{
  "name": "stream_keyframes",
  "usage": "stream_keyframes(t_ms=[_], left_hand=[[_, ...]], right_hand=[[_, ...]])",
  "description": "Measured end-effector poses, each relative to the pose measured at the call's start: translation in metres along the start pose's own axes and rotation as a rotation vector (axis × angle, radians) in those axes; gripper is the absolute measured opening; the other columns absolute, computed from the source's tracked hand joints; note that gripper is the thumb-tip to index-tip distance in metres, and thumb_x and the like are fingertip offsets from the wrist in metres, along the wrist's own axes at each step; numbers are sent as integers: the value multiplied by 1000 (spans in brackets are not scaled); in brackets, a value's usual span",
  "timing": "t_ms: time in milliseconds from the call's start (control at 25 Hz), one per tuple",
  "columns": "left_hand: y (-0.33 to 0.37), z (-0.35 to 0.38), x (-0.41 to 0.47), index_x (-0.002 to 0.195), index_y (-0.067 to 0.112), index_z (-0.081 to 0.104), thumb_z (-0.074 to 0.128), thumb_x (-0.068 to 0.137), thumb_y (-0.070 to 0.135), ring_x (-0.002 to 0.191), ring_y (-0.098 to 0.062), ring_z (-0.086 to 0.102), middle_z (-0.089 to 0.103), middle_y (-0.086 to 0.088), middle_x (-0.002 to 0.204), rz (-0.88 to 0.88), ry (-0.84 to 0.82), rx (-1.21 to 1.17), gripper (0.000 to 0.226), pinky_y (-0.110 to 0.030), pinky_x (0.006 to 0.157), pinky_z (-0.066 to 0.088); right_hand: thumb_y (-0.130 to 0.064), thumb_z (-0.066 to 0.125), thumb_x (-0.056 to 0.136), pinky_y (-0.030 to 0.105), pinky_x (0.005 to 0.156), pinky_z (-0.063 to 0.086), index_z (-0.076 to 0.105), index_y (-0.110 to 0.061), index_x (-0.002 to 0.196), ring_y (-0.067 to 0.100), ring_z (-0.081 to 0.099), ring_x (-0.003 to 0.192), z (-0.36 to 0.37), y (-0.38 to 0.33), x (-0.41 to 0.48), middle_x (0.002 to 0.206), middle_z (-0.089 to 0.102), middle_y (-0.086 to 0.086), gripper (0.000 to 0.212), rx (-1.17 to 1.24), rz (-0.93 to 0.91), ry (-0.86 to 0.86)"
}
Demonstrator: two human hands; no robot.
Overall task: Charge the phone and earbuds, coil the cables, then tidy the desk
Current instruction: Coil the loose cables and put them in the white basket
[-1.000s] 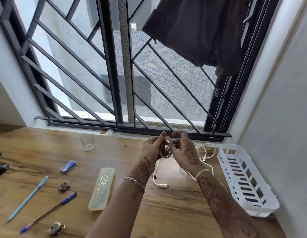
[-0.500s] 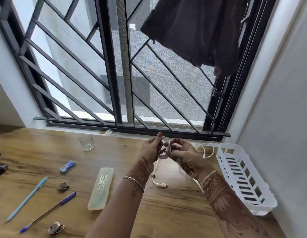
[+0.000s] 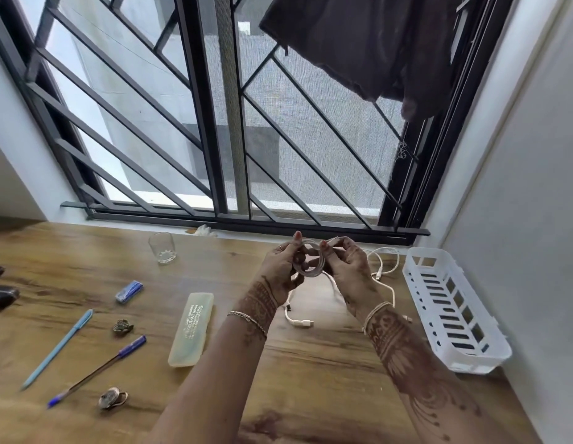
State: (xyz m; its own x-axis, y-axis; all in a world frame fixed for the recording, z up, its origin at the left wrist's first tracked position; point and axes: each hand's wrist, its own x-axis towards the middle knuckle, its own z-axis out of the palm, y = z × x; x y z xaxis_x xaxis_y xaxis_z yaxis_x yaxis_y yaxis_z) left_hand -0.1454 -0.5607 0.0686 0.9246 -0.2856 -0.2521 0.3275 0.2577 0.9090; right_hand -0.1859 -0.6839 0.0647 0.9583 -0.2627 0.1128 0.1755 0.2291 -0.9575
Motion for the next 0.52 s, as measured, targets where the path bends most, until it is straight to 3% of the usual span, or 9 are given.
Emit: stream_keyframes(t_ms=[160,400,520], left_hand=[[-5,-3,-1,65,22,68,65,83,47,52,-4,56,60,8,59,30,-14,51,30,-16,51,42],[-13,-8,2,82,17,65,68,84,32,55,-5,65,67,6,60,67,-64,89,15,-18,52,51],[-14,-4,2,86,13,65,70,81,26,58,-9,68,70,1,64,57,-116,73,15,-21,54,53]], right_hand=[[-15,57,95,33,68,57,53,-16,84,22,68,72,-4,3,0,86,70,14,12,-53,28,79],[-21,57,95,30,66,59,57,-7,99,21,69,78,-17,1,2,93,70,14,14,-100,148,153],[-16,65,90,25,60,58,60,-7,89,18,71,69,-28,-6,2,85,72,12,10,-30,182,153]])
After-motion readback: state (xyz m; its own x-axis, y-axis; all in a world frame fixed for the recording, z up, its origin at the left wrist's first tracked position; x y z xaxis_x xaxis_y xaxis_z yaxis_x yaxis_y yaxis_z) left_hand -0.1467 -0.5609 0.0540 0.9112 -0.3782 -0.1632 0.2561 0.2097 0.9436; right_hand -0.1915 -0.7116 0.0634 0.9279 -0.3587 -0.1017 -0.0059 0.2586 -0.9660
